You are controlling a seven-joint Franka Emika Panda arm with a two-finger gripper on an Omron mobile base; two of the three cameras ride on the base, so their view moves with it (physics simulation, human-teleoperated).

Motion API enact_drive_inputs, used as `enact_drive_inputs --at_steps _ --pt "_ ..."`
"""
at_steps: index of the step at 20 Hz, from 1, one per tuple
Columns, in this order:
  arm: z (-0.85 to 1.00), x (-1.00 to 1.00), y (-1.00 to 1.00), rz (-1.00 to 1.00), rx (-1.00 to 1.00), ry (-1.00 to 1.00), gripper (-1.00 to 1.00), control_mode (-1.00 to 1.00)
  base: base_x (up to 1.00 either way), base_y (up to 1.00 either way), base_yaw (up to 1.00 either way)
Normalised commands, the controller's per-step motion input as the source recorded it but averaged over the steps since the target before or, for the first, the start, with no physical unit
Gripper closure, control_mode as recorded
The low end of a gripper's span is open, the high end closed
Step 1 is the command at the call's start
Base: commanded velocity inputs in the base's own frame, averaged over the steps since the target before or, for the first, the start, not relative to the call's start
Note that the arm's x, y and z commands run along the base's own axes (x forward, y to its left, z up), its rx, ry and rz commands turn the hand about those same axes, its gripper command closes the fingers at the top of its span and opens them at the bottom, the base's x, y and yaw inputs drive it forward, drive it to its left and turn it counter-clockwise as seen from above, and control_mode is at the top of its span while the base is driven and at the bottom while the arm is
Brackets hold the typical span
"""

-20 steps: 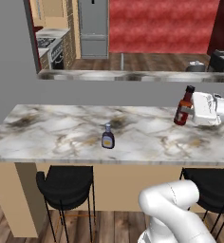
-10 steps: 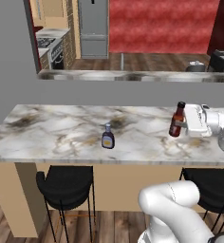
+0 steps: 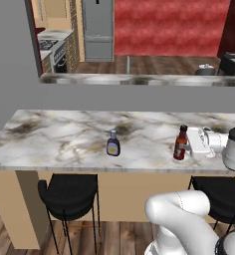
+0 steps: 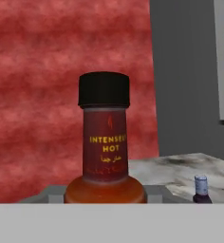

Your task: The dining table condiment station is running low on condiment bottle. Refill the condiment station by opening the cabinet and taking the condiment bottle from the cabinet and placing it on the dining table.

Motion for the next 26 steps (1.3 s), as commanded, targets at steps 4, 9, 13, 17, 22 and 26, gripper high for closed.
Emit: enact_drive_inputs --at_steps 4,9,13,17,22,26 --pt "-0.26 0.49 -0.28 0.02 0.04 0.08 1.00 -1.00 0.00 0.00 0.00" --pt "-0.07 0.52 -0.49 0.00 0.04 0.09 1.00 -1.00 0.00 0.00 0.00" --pt "-0.46 0.53 -0.30 0.00 0.00 0.05 1.00 -1.00 0.00 0.00 0.00" --pt "-0.50 0.48 -0.18 0.00 0.00 0.03 1.00 -1.00 0.00 0.00 0.00" --pt "-0.26 0.37 -0.18 0.00 0.00 -0.01 1.00 -1.00 0.00 0.00 0.00" --pt "-0.22 0.34 -0.08 0.00 0.00 -0.08 1.00 -1.00 0.00 0.00 0.00"
